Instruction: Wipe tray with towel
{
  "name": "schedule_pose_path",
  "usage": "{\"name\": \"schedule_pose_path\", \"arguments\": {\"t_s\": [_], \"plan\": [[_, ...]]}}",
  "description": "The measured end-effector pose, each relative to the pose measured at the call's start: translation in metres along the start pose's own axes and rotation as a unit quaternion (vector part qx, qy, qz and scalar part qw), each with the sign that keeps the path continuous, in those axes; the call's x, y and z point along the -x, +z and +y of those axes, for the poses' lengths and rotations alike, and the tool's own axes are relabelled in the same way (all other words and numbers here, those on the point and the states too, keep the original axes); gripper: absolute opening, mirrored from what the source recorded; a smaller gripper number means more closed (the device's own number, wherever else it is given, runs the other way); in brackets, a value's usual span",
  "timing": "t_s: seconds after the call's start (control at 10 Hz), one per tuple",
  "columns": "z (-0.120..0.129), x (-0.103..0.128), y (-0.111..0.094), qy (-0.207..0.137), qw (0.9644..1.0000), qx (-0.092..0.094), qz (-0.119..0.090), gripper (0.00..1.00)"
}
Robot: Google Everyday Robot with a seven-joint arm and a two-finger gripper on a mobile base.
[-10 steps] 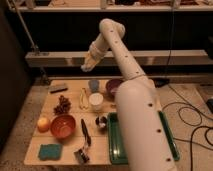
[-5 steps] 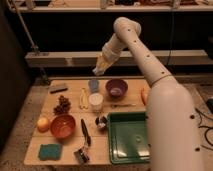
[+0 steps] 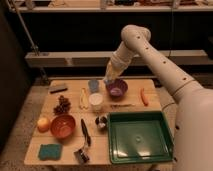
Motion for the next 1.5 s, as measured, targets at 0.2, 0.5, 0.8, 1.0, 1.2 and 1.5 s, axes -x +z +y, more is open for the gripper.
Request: {"name": "schedule_pose_path", "arguments": {"t_s": [0.2,0.5,0.8,1.0,1.2,1.5], "plan": [[0.001,0.002,0.001,-0.002,1.0,0.001,0.001,0.0],[0.001,0.002,0.001,-0.002,1.0,0.001,0.0,0.0],[0.023,0.011,-0.004,0.013,0.9999,0.001,0.001,0.0],[0.057,0.026,-0.006,0.027,0.9996,0.01,0.004,0.0],[0.106,0.046,-0.01,0.046,0.9986,0.025,0.009,0.0],[0.178,0.073,-0.011,0.089,0.9943,0.058,0.011,0.0]]}}
